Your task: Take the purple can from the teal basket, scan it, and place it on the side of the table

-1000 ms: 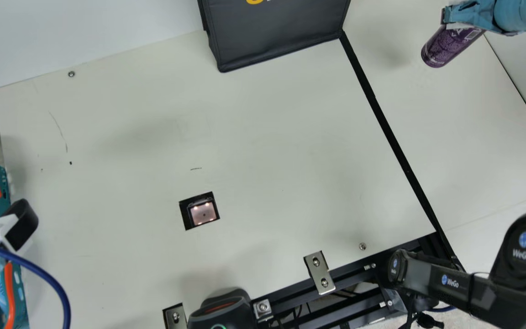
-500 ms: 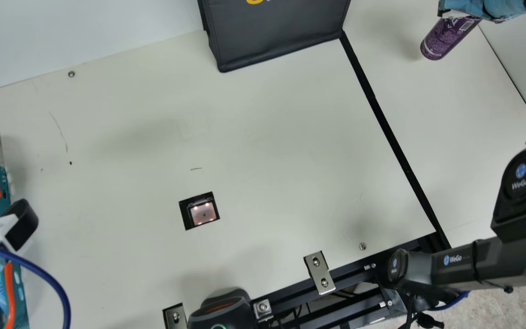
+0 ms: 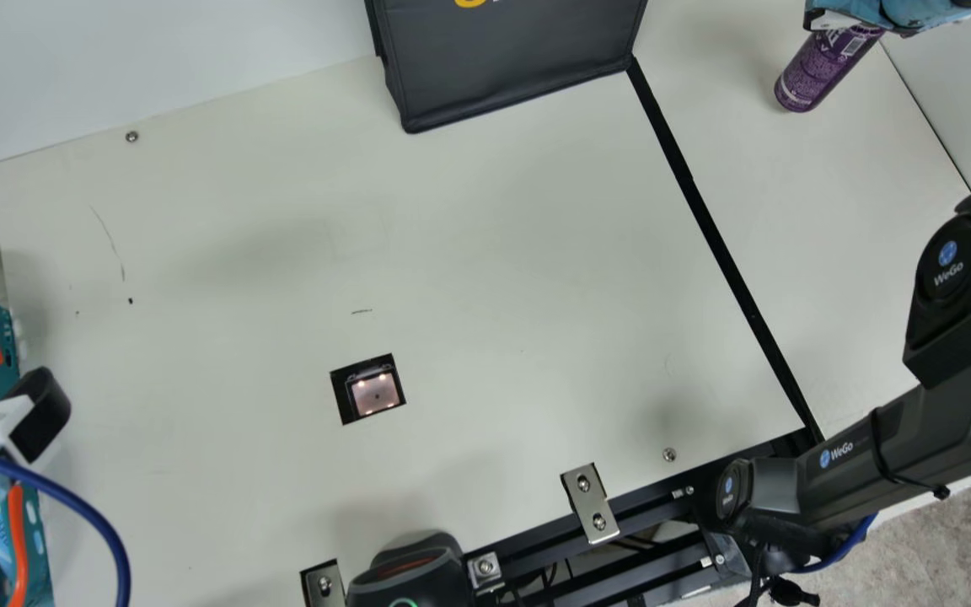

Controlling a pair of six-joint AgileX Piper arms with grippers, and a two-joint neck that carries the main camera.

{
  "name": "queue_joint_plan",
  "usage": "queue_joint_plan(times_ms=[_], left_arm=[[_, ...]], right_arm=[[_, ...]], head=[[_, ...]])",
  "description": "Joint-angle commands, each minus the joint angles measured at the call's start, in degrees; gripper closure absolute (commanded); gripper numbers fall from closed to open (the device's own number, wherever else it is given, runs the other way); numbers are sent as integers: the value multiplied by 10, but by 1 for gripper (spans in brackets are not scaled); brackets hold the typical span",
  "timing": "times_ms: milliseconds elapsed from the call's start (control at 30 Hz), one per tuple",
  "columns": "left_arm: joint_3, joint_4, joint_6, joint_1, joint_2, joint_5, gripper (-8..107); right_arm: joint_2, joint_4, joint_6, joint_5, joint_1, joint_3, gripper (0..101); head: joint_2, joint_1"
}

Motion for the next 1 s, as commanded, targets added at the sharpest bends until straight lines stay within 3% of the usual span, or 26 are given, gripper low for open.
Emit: queue_joint_plan(times_ms=[0, 800, 967], left_arm=[[0, 0, 0, 0, 0, 0, 9], [0, 0, 0, 0, 0, 0, 9], [0, 0, 0, 0, 0, 0, 9]], right_arm=[[2, -2, 3, 1, 1, -2, 88], [13, -14, 25, 1, -5, -3, 8], [1, -11, 27, -4, -5, 2, 6]], head=[[-1, -17], [-1, -17], [-1, -17]])
